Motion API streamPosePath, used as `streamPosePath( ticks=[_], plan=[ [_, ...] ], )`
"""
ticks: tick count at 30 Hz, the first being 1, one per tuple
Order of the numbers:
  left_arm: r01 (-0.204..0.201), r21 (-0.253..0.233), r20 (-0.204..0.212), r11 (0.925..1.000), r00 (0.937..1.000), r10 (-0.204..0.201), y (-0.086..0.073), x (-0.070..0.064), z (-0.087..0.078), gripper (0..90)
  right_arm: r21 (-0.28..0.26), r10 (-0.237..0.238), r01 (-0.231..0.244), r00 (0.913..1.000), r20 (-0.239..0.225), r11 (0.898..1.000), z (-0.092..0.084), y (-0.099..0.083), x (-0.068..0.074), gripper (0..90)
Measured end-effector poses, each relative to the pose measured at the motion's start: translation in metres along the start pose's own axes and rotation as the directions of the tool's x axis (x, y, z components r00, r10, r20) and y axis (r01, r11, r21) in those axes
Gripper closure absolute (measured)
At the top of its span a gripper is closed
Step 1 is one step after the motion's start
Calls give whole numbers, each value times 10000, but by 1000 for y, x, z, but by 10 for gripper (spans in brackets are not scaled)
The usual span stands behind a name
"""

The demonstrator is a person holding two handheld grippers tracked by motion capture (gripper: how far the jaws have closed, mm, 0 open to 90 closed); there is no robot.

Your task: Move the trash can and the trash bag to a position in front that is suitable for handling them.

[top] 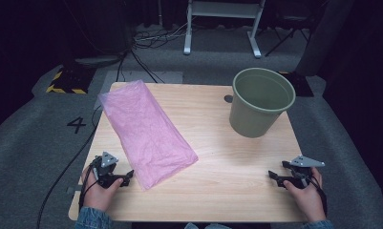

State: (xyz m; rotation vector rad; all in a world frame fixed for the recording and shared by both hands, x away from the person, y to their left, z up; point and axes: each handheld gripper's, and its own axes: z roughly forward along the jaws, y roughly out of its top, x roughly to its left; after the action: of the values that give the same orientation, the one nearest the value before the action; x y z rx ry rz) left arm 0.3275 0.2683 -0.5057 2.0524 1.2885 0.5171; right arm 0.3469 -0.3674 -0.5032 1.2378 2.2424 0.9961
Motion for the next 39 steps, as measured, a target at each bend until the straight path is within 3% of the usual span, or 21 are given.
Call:
streamPosePath(
  ticks=[2, 6, 12, 21, 27, 34, 37, 39],
  plan=[
    [29, -58, 8, 10000, 10000, -29, 0, 1, 0, 91, -11, 69, -69, 10000, 46, 10000, 0, 0, 0, 231],
    [-106, -235, 47, 9997, 9999, 107, 0, 2, -3, 229, -355, 326, -333, 9993, -195, 9988, -4, 5, 0, 267],
    [-77, -411, -115, 9991, 9999, 72, 1, 4, -12, 236, -519, 242, -252, 9995, -204, 9983, -16, 18, 0, 298],
    [-2, -407, 378, 9992, 9993, 18, 9, -3, -23, 269, -494, 447, -482, 9966, -690, 9976, -24, 36, -1, 368],
    [-173, -580, 541, 9982, 9983, 205, 11, -5, -34, 259, -945, 27, -103, 9968, -794, 9955, -37, 68, -2, 375],
    [-239, -425, 533, 9988, 9982, 262, 1, -3, -25, 247, -1488, -441, 276, 9930, -1091, 9885, -48, 105, -1, 381],
    [-153, -269, 509, 9995, 9986, 166, -5, -2, -24, 247, -1626, -564, 385, 9927, -1067, 9859, -51, 116, -1, 385],
    [-81, -280, 414, 9996, 9991, 92, -8, 0, -27, 246, -1795, -817, 633, 9919, -971, 9817, -56, 133, 0, 389]
  ],
)
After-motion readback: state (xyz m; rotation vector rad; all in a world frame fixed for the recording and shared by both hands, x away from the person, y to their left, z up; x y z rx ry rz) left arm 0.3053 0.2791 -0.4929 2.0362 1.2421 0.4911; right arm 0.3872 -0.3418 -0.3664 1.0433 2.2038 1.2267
